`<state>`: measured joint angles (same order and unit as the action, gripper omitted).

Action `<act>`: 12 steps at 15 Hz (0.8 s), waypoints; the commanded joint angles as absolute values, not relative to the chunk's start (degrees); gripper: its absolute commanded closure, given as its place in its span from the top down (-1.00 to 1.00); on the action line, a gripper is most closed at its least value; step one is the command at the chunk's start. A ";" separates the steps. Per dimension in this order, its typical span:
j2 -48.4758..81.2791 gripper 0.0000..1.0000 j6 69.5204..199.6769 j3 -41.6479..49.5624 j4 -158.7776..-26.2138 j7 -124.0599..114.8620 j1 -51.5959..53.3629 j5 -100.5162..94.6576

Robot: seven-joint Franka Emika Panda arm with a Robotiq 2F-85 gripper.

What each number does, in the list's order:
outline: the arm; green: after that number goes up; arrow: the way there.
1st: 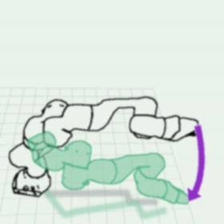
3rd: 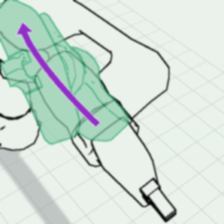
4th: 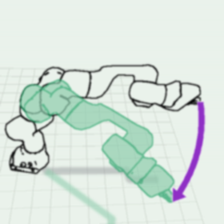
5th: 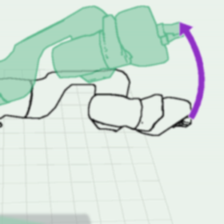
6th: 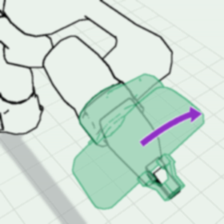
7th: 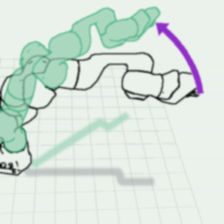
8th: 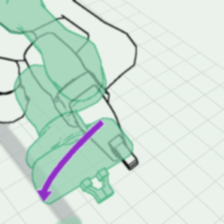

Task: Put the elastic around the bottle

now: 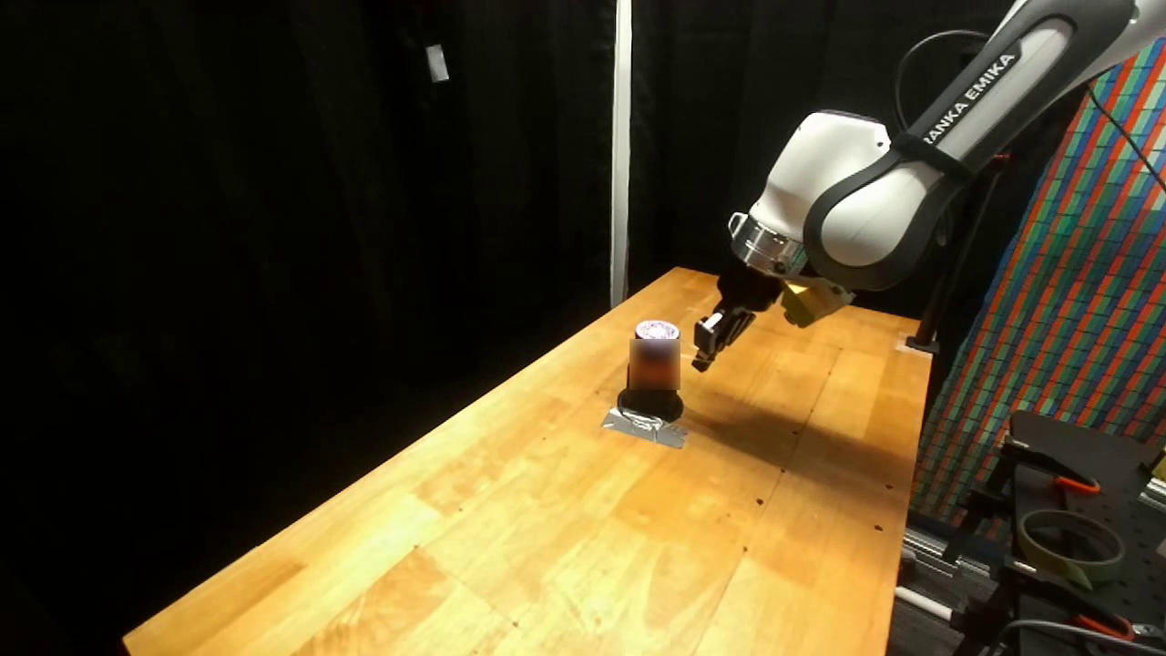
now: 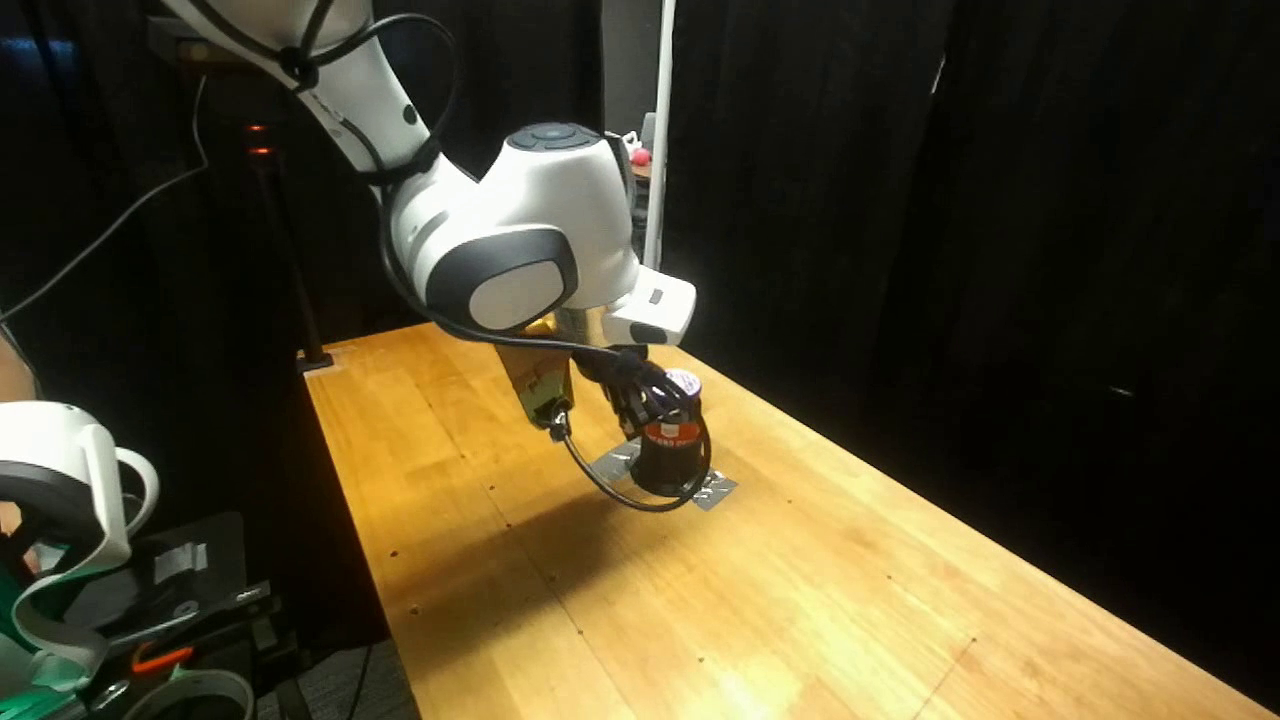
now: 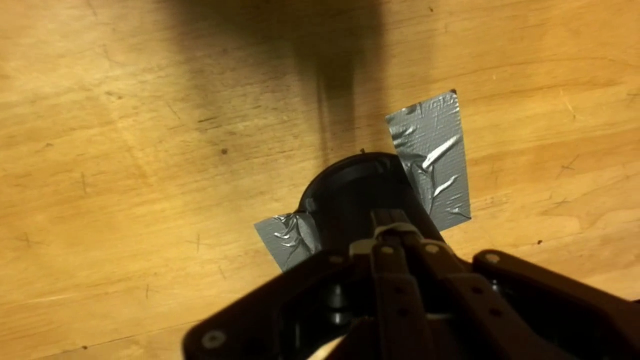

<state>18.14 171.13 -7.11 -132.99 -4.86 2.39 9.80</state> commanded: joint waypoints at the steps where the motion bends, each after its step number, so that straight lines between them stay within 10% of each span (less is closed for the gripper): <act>1: 15.74 -0.90 178.59 -12.97 -138.48 -0.12 -2.32 14.12; 12: 17.18 -0.90 197.12 -30.22 -145.65 -0.52 -19.44 10.17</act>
<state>17.93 192.70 -26.50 -142.55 -0.23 -15.27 12.21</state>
